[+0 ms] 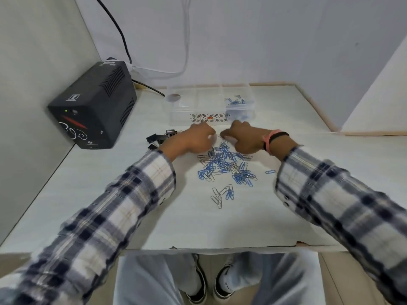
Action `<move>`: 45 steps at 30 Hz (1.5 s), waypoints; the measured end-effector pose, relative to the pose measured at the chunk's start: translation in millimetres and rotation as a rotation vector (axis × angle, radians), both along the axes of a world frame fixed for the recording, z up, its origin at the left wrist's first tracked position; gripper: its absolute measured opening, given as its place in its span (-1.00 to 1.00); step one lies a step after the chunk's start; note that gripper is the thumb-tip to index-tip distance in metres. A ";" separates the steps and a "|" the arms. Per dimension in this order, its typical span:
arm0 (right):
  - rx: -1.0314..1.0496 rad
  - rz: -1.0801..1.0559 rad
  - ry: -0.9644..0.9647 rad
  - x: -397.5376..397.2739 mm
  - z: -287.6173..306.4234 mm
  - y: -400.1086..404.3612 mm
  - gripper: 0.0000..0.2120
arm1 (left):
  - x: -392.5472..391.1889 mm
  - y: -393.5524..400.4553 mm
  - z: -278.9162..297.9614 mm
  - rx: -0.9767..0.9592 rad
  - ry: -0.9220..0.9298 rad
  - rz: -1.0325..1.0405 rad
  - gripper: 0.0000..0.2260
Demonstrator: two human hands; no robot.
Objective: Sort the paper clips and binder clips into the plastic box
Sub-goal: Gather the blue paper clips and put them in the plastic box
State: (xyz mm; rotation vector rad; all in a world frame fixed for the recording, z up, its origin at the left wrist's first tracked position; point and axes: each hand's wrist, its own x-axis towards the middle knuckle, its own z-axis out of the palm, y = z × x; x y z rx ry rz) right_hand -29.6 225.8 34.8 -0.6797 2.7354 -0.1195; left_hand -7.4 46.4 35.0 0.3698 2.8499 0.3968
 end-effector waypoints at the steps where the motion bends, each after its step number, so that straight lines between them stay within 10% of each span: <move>1: -0.003 0.028 -0.007 2.0 -2.2 -2.1 -0.40 | 2.4 1.7 -2.4 -0.011 -0.010 -0.015 -0.74; 9: -0.180 0.078 -0.132 38.4 16.4 42.0 -0.53 | 49.6 -21.0 17.5 0.007 -0.107 -0.084 -0.63; 14: 0.111 0.055 -0.156 53.7 15.4 44.2 -0.02 | 59.0 -12.5 8.3 -0.197 -0.201 -0.149 -0.10; 19: -0.070 0.132 -0.064 62.2 -7.0 22.0 -0.38 | 59.9 2.7 -2.1 -0.094 -0.190 -0.173 -0.25; 24: -0.125 0.101 -0.032 63.2 -4.2 37.1 -0.42 | 71.0 -3.1 -8.2 -0.143 -0.158 -0.204 0.02; 29: -0.061 0.066 -0.053 69.6 -6.7 26.2 -0.31 | 54.1 -7.4 -15.8 0.036 -0.016 -0.151 -0.38; 37: -0.079 -0.014 -0.006 63.1 -4.4 15.7 -0.18 | 47.2 -9.6 -13.7 0.004 0.007 -0.165 -0.40; 45: -0.258 -0.068 0.086 68.1 -6.9 -3.5 -0.67 | 44.2 -0.1 -15.8 0.142 0.136 -0.128 -0.76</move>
